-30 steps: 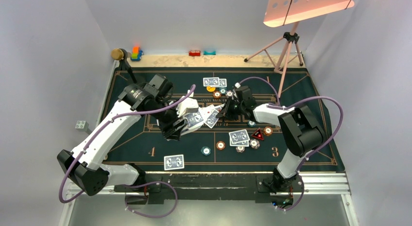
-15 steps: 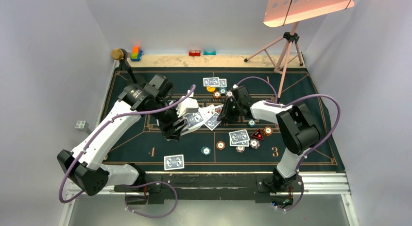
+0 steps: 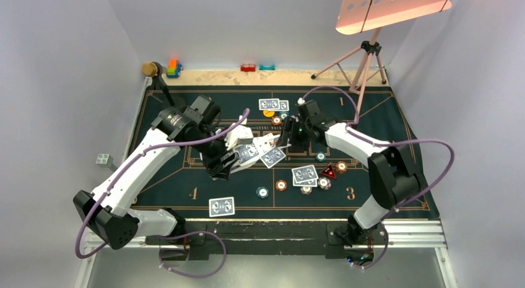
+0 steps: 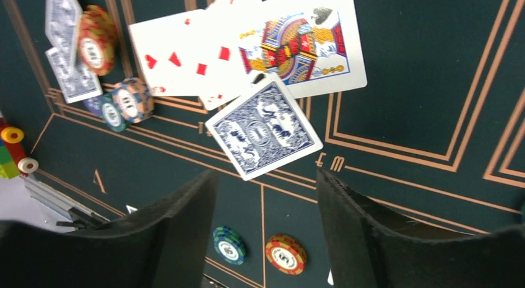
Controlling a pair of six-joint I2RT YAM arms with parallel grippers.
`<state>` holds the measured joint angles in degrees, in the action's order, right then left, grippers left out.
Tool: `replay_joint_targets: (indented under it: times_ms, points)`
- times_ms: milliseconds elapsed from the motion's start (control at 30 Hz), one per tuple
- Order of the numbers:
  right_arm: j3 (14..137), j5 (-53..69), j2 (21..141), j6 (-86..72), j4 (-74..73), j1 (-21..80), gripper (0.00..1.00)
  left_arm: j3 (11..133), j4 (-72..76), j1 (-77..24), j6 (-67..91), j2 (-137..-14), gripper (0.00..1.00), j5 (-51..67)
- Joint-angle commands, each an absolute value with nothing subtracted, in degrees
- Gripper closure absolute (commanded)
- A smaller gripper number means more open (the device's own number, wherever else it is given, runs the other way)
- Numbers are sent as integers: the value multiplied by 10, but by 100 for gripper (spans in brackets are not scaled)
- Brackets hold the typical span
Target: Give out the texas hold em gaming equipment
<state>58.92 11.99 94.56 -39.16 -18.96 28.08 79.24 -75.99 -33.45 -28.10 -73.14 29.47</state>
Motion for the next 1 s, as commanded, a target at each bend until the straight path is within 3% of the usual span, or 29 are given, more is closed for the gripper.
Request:
replay_joint_targets:
  times_ms: [0, 200, 400, 967]
  points:
    - [636, 109, 862, -363, -230, 281, 32, 789, -751, -336, -287, -720, 100, 313]
    - [653, 231, 778, -373, -195, 280, 18, 787, -749, -335, -286, -721, 100, 311]
    - [684, 332, 761, -379, -175, 283, 12, 789, -747, -335, -286, -726, 100, 306]
    - [700, 340, 797, -375, -151, 397, 5, 799, -741, -335, -280, -743, 100, 301]
